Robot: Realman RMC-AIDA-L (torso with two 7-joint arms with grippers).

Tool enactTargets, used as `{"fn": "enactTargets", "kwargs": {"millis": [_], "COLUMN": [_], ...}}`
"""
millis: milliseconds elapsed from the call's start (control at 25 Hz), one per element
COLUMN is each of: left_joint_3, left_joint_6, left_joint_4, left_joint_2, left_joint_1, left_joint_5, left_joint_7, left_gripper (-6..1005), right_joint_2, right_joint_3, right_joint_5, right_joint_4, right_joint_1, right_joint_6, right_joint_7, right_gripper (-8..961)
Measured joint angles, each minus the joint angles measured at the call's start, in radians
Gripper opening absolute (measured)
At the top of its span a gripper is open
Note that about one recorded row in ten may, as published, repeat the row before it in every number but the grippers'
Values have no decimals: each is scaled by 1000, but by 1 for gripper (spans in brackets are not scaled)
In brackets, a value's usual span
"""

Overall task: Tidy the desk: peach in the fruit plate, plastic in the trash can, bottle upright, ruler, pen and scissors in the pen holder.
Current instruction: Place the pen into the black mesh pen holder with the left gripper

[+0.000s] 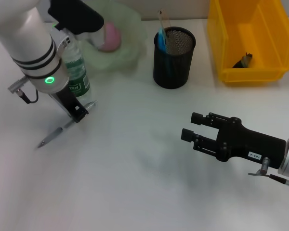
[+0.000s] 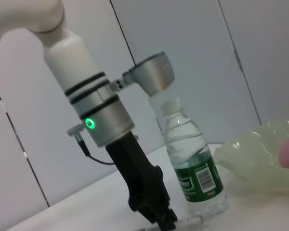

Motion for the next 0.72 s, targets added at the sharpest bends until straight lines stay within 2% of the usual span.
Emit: {"fn": "enactTargets", "kwargs": {"millis": [280,320,400,720], "left_joint_3": [8,8,10,9], "left_joint_6": [71,71,83,86], "left_joint_4": [208,208,294,392], "left_joint_2": [0,0,1,3], "left_joint_1": [53,53,70,88], "left_joint_5": [-91,-91,-146,-330], "left_joint_7": [4,4,8,79], "left_gripper": [151,152,154,162], "right_joint_2": [0,0,-1,-2], "right_joint_3": [0,0,0,0], "right_joint_5": [2,2,2,3], "right_joint_4": [-1,-1,-2,4], "right_joint_1": [-8,-9,-9,-21], "right_joint_6": [-5,-6,-7,-7], "right_joint_7": [-1,-1,-1,-1], "right_gripper": [615,615,615,615]}}
